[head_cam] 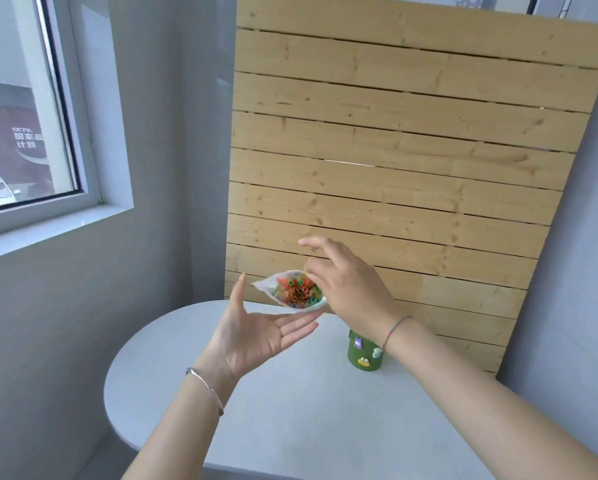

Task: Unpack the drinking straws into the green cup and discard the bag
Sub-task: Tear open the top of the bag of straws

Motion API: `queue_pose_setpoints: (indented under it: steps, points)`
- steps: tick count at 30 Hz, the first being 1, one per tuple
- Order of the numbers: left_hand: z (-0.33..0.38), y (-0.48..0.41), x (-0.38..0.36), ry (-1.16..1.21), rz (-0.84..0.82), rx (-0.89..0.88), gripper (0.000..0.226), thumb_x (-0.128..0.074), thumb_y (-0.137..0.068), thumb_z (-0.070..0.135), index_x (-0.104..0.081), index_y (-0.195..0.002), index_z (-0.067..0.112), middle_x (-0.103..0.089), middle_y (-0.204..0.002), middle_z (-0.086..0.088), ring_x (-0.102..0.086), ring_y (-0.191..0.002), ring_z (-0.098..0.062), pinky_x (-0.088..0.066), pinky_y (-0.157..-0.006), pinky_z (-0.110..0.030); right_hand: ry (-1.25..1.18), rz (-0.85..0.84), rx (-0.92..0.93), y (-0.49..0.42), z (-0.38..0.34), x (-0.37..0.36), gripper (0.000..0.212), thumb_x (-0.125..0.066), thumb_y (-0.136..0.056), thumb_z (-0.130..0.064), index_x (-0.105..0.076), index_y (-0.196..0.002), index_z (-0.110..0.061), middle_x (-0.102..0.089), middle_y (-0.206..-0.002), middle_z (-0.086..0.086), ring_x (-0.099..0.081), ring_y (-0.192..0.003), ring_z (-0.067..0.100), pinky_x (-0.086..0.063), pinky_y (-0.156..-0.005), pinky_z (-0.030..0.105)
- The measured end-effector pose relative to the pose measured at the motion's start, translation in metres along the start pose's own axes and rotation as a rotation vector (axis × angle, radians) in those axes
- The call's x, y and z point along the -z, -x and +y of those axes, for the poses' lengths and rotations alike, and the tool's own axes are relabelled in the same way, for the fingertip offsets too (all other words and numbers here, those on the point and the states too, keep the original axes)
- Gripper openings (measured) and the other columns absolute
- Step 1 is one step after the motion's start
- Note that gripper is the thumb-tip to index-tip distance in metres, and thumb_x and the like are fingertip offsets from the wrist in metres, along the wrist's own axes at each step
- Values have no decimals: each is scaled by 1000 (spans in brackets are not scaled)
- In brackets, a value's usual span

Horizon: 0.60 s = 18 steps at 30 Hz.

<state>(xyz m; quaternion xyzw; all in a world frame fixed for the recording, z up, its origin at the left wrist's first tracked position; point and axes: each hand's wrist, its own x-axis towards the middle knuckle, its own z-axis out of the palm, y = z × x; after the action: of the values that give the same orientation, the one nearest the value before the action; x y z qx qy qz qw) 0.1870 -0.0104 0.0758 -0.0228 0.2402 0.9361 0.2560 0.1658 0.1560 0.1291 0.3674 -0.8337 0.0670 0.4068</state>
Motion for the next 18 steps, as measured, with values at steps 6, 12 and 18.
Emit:
queue_pose_setpoints:
  steps: [6, 12, 18]
  points:
    - [-10, -28, 2, 172, 120, -78, 67, -70, -76, 52, -56, -113, -3, -69, -95, -23, -64, -98, -30, -57, -80, -42, -205, 55, -158, 22, -5, -36, 24, -47, -90, -27, -65, -80, -16, -60, -124, -1, -54, -109, 14, -51, -81, 31]
    - [-38, -68, 6, -105, 234, -376, 37, -66, -85, 40, -64, -106, 10, -76, -88, -6, -73, -78, -16, -58, -70, -27, -878, 293, -862, 50, -11, -67, 15, -51, -92, -36, -62, -96, -27, -57, -113, -19, -50, -117, -3, -38, -95, 16]
    - [-66, -94, 24, -585, 534, -813, 53, -84, -69, 27, -61, -116, 21, -73, -103, 6, -70, -95, -6, -54, -71, -15, -1941, 335, -1570, 82, 0, -99, 53, -26, -99, -45, -55, -128, -11, -63, -127, 10, -58, -118, 21, -43, -98, 32]
